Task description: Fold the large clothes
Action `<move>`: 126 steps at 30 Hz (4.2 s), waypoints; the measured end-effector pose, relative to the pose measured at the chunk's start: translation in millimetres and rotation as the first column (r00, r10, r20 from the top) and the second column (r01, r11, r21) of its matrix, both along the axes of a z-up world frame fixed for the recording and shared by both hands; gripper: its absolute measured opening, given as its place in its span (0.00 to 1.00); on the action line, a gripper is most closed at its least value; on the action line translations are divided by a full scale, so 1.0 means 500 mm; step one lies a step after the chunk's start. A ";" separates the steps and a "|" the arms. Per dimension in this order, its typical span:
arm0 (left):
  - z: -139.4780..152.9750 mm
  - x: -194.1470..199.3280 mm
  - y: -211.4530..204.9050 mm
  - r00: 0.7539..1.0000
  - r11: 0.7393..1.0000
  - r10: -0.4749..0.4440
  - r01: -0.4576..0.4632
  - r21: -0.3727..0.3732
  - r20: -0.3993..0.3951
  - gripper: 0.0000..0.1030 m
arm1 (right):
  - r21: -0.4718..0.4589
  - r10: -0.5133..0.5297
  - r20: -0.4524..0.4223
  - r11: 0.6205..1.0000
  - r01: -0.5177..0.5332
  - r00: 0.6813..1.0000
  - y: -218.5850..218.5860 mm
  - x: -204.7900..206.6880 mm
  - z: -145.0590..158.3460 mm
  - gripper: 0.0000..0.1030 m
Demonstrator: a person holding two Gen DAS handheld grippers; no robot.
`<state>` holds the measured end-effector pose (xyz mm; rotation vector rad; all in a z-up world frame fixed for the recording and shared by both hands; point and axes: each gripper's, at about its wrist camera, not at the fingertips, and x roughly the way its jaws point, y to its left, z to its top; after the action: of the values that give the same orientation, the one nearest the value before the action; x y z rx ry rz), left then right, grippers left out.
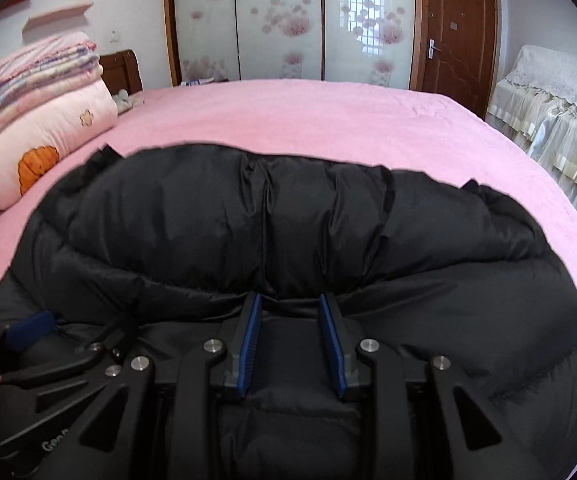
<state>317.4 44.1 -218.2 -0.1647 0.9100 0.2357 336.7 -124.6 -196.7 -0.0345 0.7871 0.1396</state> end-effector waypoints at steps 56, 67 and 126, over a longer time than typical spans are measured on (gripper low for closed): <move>-0.138 -0.238 0.287 0.980 0.463 0.141 0.060 -0.885 0.140 0.89 | 0.269 0.046 0.023 0.962 -0.050 0.999 -0.089 -0.104 0.090 0.34; -0.142 -0.169 0.304 0.966 0.437 0.222 0.026 -0.899 0.135 0.89 | 0.132 0.062 0.071 0.989 -0.071 0.996 -0.025 -0.092 0.065 0.33; 0.219 -0.249 -0.345 0.824 0.717 -0.556 0.410 0.563 0.108 0.19 | 0.340 0.015 -0.114 0.940 0.025 0.993 -0.312 0.099 0.005 0.12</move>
<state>192.9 -128.4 -108.9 0.5444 0.5566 -0.0484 386.2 -280.5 -194.2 0.3076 0.8689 0.2742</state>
